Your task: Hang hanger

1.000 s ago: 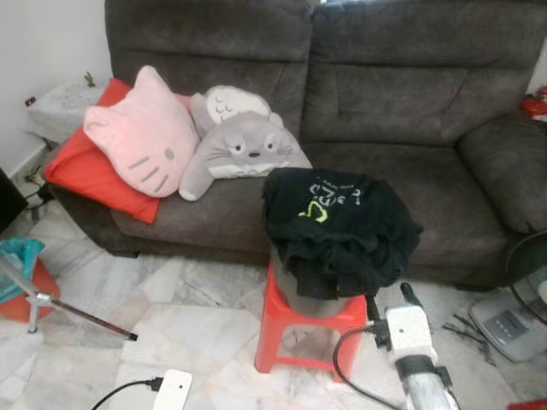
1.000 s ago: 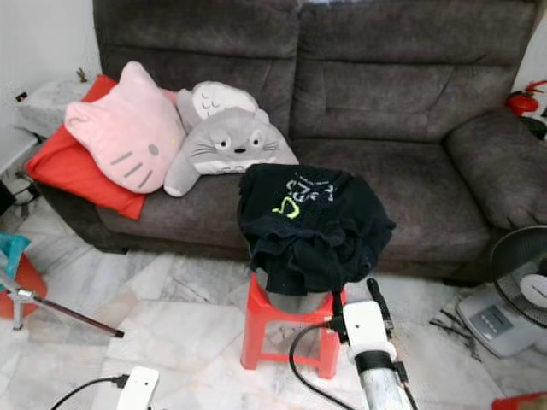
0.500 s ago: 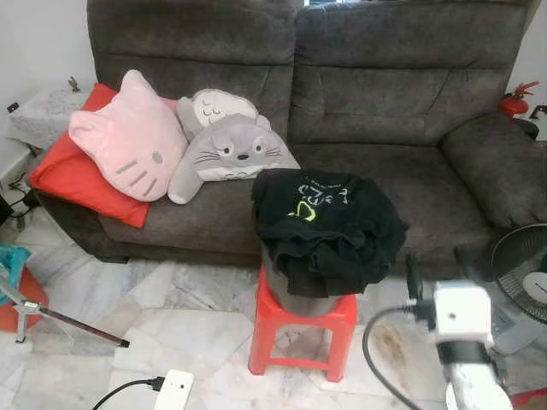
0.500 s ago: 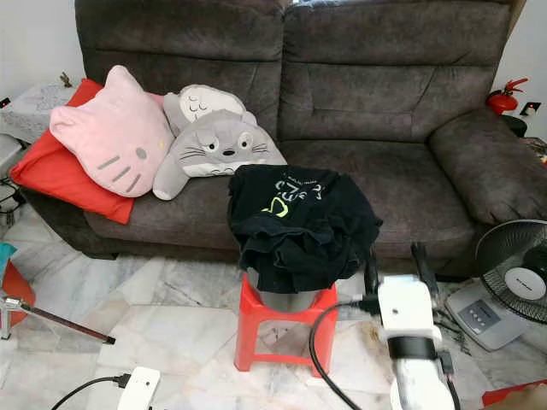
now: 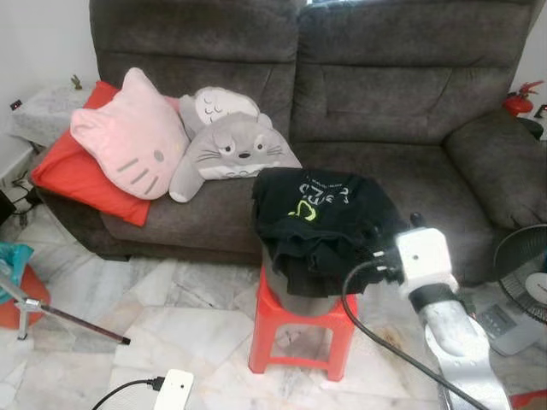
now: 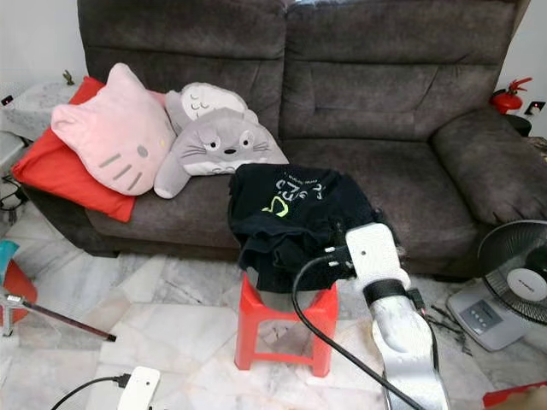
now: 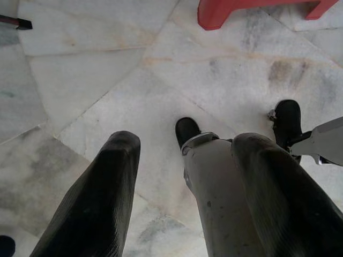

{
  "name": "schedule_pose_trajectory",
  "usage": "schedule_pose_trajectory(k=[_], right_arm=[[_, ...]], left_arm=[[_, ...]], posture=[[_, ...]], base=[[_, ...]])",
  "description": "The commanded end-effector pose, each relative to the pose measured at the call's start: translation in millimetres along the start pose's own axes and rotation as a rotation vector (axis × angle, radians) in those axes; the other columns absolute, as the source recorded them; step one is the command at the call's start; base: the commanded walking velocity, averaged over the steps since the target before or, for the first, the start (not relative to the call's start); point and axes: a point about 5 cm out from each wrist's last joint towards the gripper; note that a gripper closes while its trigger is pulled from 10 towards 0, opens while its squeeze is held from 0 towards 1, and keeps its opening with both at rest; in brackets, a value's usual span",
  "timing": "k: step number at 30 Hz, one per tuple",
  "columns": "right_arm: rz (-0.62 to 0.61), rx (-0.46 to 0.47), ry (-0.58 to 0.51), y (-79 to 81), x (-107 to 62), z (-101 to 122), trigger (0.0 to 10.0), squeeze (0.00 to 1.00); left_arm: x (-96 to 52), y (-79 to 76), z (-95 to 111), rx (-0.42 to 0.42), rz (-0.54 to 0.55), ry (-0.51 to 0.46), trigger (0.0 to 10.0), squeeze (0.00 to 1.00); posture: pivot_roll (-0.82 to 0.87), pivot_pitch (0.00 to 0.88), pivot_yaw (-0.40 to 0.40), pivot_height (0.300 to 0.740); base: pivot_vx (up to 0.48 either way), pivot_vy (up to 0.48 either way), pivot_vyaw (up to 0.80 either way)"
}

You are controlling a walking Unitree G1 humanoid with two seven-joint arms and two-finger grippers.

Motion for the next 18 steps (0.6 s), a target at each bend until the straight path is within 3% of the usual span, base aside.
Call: schedule_pose_trajectory(k=[1,12,18], right_arm=[[0.041,0.004,0.008,3.0,4.4,3.1,10.0,0.00],[0.155,-0.012,-0.008,2.4,5.0,17.9,10.0,0.00],[0.255,-0.052,-0.007,6.4,-2.8,20.9,10.0,0.00]], left_arm=[[-0.2,0.5,-1.9,0.016,0.000,0.013,10.0,0.00],[-0.2,0.6,-1.8,0.016,0.000,0.015,10.0,0.00],[-0.1,0.7,-1.1,0.018,-0.001,0.014,10.0,0.00]], posture=[[0.02,0.000,-0.007,0.740],[0.02,0.000,-0.005,0.740],[0.01,0.000,-0.005,0.740]], base=[[0.000,0.000,0.00],[0.000,0.000,0.00],[0.000,0.000,0.00]])
Point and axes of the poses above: a point about 5 cm out from each wrist's last joint towards the gripper, its own x axis pointing out of the wrist towards the gripper, its own z axis along the axis of the wrist's last joint, y = z × x, and after that the axes turned 1 degree about -x, right-handed
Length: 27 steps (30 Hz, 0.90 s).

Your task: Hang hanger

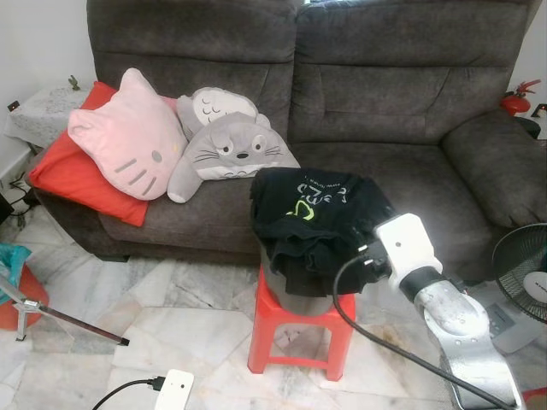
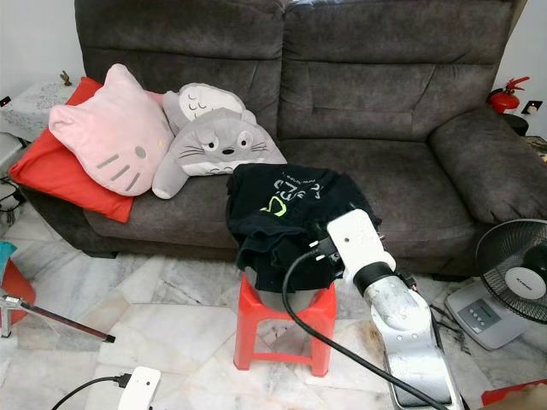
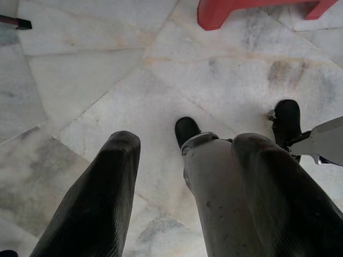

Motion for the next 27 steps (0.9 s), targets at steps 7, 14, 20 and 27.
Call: schedule_pose_trajectory(k=[7,14,20,27], right_arm=[[0.037,-0.018,0.044,2.5,-7.2,-4.4,10.0,0.00],[-0.004,-0.016,0.090,-5.9,-3.1,-10.8,10.0,0.00],[0.010,-0.016,0.083,-4.2,1.2,-10.0,10.0,0.00],[0.066,-0.020,0.104,-0.4,7.0,-13.8,10.0,0.00]], left_arm=[[-0.1,0.9,-0.9,0.020,-0.001,0.013,10.0,0.00],[-0.1,0.6,-1.2,0.019,-0.001,0.013,10.0,0.00],[-0.1,0.3,-1.4,0.019,-0.002,0.014,10.0,0.00],[-0.1,0.2,-1.5,0.018,-0.001,0.014,10.0,0.00]], posture=[[0.01,0.000,-0.004,0.740],[0.01,0.000,-0.007,0.740],[0.01,0.000,-0.008,0.740],[0.02,0.000,-0.009,0.740]], base=[[0.000,0.000,0.00],[0.000,0.000,0.00],[0.000,0.000,0.00],[0.000,0.000,0.00]])
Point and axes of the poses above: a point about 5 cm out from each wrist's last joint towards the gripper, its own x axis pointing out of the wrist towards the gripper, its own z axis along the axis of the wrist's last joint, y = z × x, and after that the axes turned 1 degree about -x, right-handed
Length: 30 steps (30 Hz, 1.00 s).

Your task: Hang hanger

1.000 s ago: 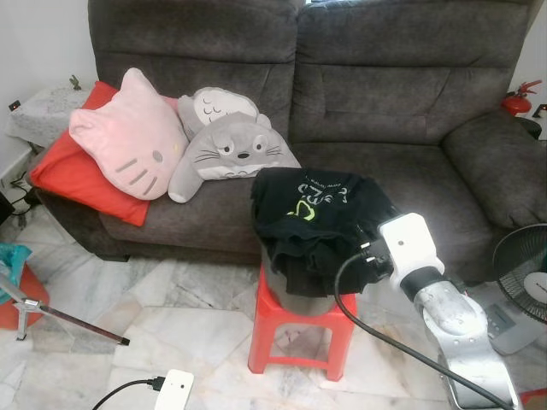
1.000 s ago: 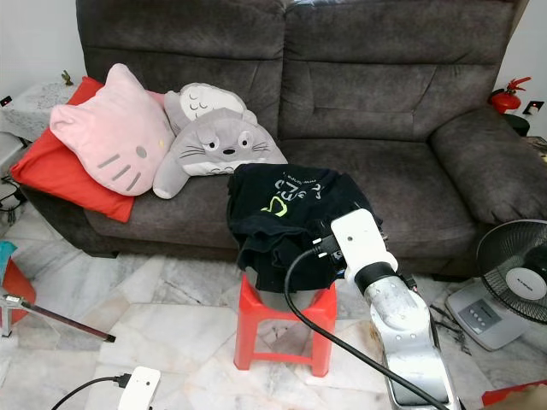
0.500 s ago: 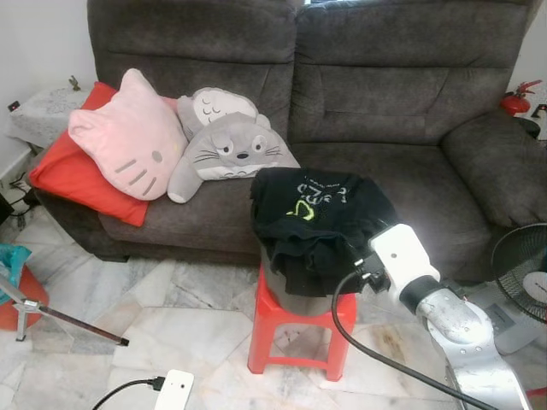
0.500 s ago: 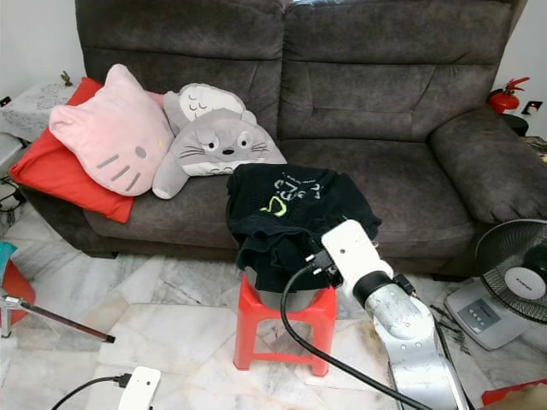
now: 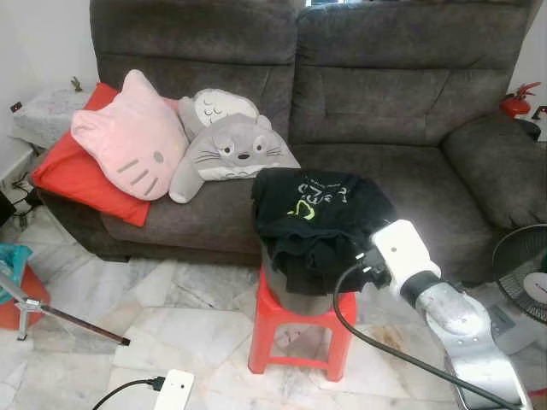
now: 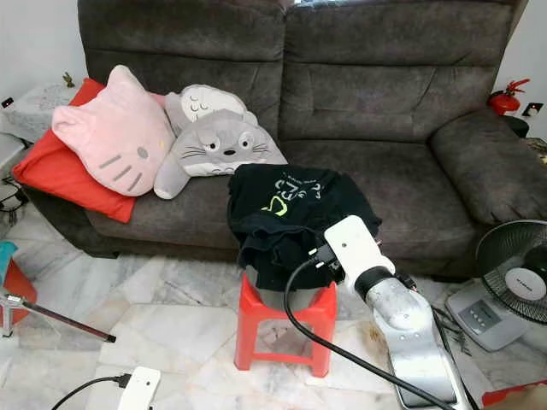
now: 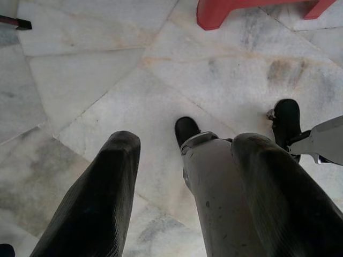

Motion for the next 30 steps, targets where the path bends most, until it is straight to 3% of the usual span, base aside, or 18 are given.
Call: schedule_pose_trajectory(k=[1,16,23,28,30], right_arm=[[0.020,-0.006,0.004,0.4,2.3,-0.3,10.0,0.00],[-0.030,-0.010,-0.029,-8.9,24.4,7.4,10.0,0.00],[-0.003,-0.012,-0.020,-3.9,31.8,7.2,10.0,0.00],[0.051,0.077,-0.112,0.4,30.8,24.4,10.0,0.00],[0.068,0.054,-0.115,1.3,30.5,26.3,10.0,0.00]], left_arm=[[-0.2,0.3,-1.6,0.018,-0.001,0.011,10.0,0.00],[-0.1,-0.2,-1.6,0.019,-0.001,0.011,10.0,0.00],[-0.1,-0.1,-1.8,0.023,-0.002,0.013,10.0,0.00],[-0.1,0.2,-1.6,0.033,-0.002,0.013,10.0,0.00],[-0.1,0.2,-1.5,0.034,-0.002,0.013,10.0,0.00]], posture=[[0.02,0.000,-0.009,0.740],[0.02,0.000,-0.008,0.740],[0.02,0.000,-0.007,0.740],[0.03,0.000,-0.007,0.740],[0.02,0.000,-0.005,0.740]], base=[[0.000,0.000,0.00],[0.000,0.000,0.00],[0.000,0.000,0.00],[0.000,0.000,0.00],[0.000,0.000,0.00]])
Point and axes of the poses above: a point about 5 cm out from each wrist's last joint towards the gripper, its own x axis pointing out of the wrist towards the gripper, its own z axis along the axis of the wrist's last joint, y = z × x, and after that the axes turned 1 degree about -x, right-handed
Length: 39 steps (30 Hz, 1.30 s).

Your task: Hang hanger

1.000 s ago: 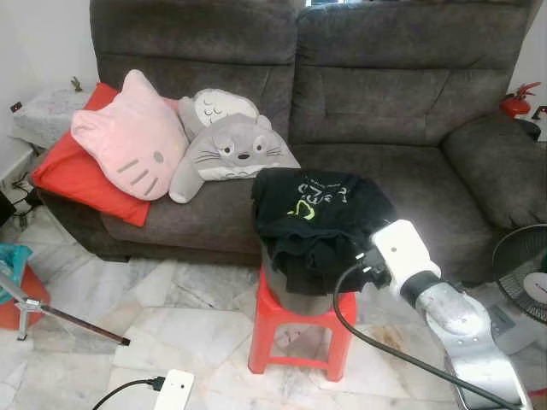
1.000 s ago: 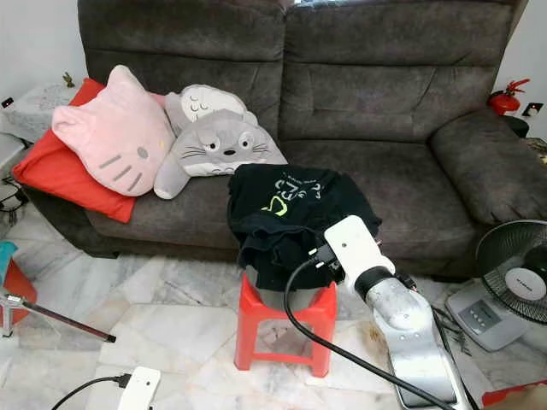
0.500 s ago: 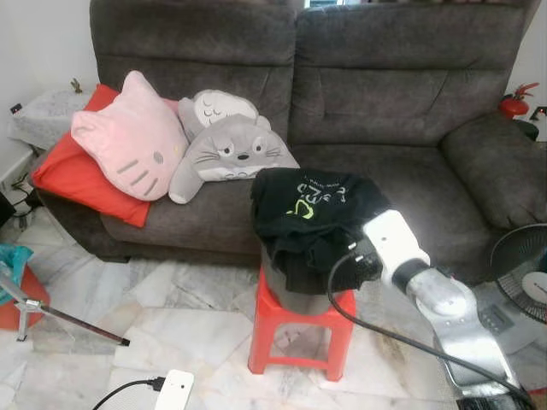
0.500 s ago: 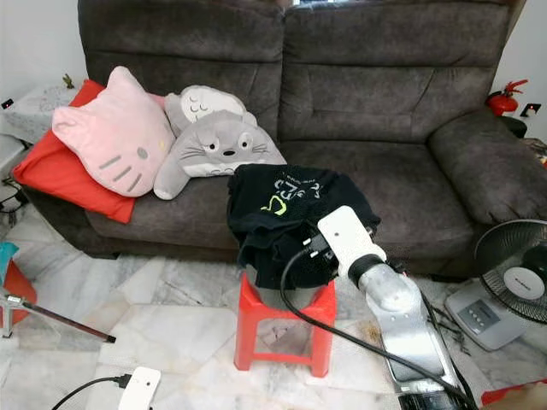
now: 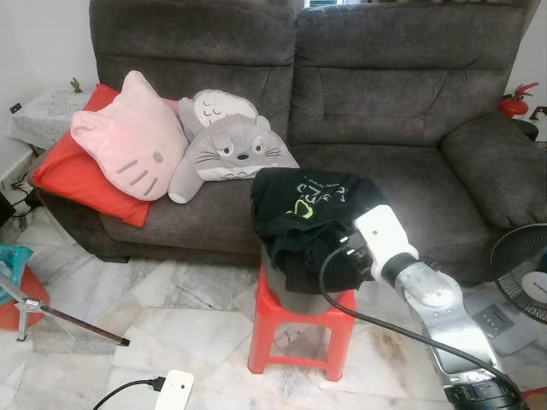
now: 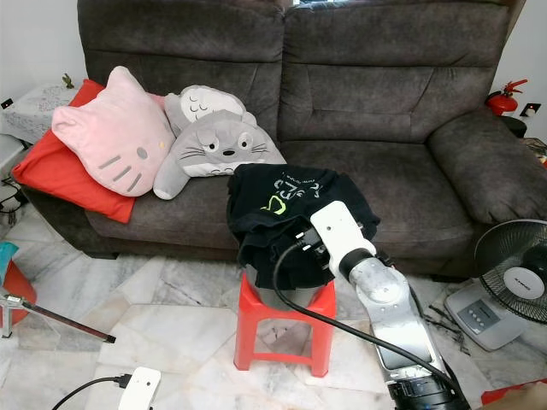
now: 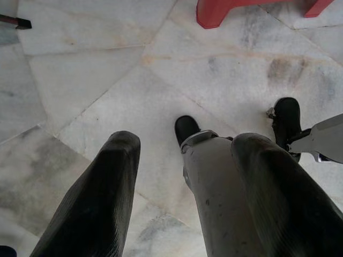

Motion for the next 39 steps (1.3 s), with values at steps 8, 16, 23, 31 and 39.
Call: schedule_pose_trajectory(k=[8,16,23,31,39], right_arm=[[0.077,-0.024,-0.060,1.8,0.0,17.4,10.0,0.00],[0.023,-0.023,0.004,-4.8,-0.6,8.7,10.0,0.00],[-0.043,-0.008,0.040,-16.1,-2.3,6.8,10.0,0.00],[0.140,-0.061,0.104,2.2,-12.1,6.1,10.0,0.00],[0.153,-0.109,0.146,-5.0,-24.0,9.5,10.0,0.00]], left_arm=[[-0.1,0.3,-0.7,0.036,-0.004,0.009,10.0,0.00],[-0.1,0.5,-0.5,0.041,-0.005,0.010,10.0,0.00],[-0.1,0.7,-0.5,0.047,-0.005,0.011,10.0,0.00],[0.0,0.4,-0.3,0.053,-0.006,0.013,10.0,0.00],[0.2,0.0,0.1,0.055,-0.007,0.013,10.0,0.00]], posture=[[0.02,0.000,-0.007,0.740],[0.02,0.000,-0.006,0.740],[0.02,0.000,-0.005,0.740],[0.02,0.000,-0.005,0.740],[0.01,0.000,-0.006,0.740]], base=[[0.000,0.000,0.00],[0.000,0.000,0.00],[0.000,0.000,0.00],[0.000,0.000,0.00],[0.000,0.000,0.00]])
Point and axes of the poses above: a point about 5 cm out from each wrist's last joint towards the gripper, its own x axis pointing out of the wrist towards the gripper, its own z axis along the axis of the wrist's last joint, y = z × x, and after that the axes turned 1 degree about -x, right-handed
